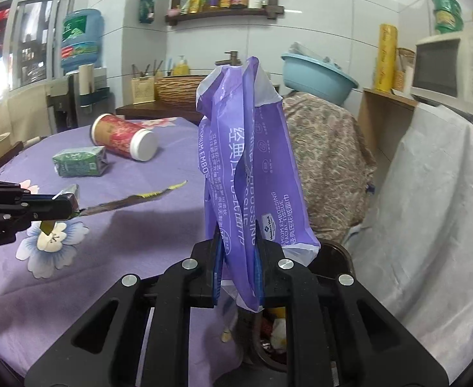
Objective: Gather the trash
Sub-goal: 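Carry the snack wrapper and purple bag to the black bin and release both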
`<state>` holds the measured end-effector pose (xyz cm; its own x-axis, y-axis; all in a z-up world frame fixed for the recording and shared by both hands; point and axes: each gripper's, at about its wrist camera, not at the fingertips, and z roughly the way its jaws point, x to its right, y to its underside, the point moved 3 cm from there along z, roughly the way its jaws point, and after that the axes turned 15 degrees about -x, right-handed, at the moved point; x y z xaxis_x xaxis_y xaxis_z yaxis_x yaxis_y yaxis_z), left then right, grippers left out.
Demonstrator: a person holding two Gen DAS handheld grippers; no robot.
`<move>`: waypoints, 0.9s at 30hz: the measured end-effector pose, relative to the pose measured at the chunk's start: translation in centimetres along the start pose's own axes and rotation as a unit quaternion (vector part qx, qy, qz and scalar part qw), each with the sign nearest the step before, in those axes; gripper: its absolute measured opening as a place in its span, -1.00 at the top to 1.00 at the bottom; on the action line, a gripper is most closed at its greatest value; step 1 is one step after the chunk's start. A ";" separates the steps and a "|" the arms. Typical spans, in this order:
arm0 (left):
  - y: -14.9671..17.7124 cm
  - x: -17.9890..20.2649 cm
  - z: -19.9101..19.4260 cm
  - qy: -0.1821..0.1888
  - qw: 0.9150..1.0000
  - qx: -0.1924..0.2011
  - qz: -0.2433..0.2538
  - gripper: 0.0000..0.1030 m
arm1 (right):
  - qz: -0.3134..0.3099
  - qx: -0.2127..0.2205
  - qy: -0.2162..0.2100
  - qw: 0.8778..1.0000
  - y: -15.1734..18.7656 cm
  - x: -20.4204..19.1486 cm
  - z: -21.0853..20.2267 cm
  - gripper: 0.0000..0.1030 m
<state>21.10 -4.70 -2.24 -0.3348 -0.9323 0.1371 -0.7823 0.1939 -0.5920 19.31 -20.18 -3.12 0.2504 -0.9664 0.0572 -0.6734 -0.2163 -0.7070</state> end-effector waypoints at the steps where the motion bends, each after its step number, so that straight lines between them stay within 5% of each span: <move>1: -0.3 0.4 0.1 0.003 1.000 0.001 0.002 0.81 | 0.005 -0.001 0.002 1.000 0.2 0.5 0.0 0.68; 11: -4.1 5.4 3.3 0.032 0.999 -0.006 0.032 0.81 | 0.074 -0.073 0.006 0.995 3.5 6.4 5.4 0.68; 27: -6.1 10.6 9.2 0.043 0.996 -0.051 0.066 0.81 | 0.171 -0.189 0.022 0.967 10.5 12.4 17.4 0.67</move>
<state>27.14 -18.55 -4.48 -0.4791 -0.8677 0.1328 -0.7761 0.3481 -0.5258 27.45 -32.06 -22.14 -0.0558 -0.9935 -0.0990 -0.9195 0.0898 -0.3827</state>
